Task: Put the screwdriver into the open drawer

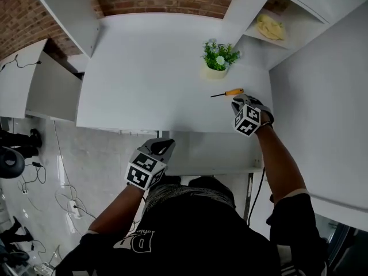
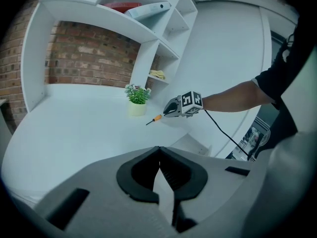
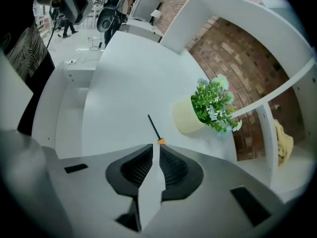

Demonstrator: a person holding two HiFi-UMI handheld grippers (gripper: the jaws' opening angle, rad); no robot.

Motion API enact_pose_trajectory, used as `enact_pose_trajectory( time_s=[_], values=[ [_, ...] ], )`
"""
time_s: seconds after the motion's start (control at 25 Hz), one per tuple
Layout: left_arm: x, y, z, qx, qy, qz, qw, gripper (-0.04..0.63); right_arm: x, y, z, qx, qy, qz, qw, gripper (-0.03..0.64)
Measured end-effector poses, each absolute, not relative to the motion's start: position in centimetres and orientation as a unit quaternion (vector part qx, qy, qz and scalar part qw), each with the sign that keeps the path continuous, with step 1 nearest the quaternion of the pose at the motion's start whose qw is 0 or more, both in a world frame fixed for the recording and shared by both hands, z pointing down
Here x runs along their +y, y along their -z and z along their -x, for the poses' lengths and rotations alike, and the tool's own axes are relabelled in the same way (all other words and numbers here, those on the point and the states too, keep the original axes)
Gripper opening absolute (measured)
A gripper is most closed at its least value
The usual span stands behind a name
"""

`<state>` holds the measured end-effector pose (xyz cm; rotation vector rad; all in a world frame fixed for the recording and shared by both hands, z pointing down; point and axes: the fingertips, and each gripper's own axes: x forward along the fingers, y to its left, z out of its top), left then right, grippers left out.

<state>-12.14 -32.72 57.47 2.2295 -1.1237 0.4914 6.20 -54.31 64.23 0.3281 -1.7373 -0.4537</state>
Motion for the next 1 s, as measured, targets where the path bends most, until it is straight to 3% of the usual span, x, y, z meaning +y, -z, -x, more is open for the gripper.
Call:
enact_pose_trajectory(
  time_s=[1.0],
  values=[
    [-32.8, -59.9, 14.1, -0.521, -0.159, -0.760, 0.353, 0.017, -59.0, -71.8, -5.2, -0.676, 0.307, 0.062, 0.667, 0.075]
  ],
)
